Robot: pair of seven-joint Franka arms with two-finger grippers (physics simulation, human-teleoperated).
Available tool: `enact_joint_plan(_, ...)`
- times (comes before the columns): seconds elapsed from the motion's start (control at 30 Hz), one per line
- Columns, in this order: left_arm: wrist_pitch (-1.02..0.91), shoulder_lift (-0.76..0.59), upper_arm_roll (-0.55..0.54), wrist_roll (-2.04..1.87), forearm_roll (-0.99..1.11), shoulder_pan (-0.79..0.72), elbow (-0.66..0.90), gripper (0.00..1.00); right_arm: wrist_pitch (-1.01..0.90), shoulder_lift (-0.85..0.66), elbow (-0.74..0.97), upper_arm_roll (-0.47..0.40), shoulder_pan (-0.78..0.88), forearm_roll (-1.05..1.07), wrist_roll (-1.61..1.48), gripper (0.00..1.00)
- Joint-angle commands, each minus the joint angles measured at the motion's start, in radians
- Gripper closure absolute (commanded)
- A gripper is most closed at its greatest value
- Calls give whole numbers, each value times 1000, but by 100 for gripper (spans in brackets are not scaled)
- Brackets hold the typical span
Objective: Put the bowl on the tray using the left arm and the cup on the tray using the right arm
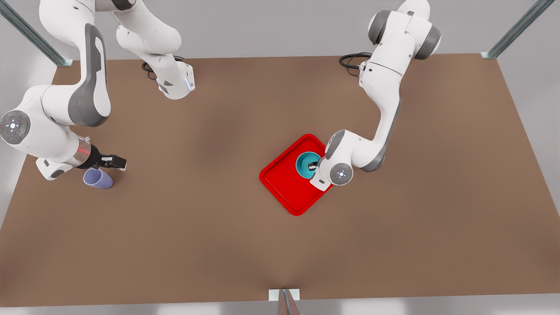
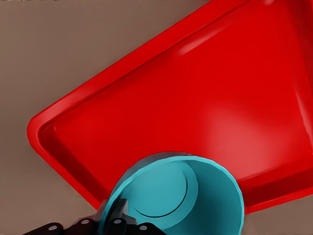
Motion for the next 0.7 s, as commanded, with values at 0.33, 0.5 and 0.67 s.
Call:
enact_joint_plan(0.33,-51,-64,15,28,79,17,63,0,9,8,-3,-7,-5,0,-5,0)
enact_joint_plan(0.5,-405,-150,337,686,154,72,335,0,14,71,-55,-41,-146,-37,-164,0)
enact_joint_plan(0.67,-409,-222,299,660,236,106,309,0,146,161,-107,-44,-204,-54,-164,0)
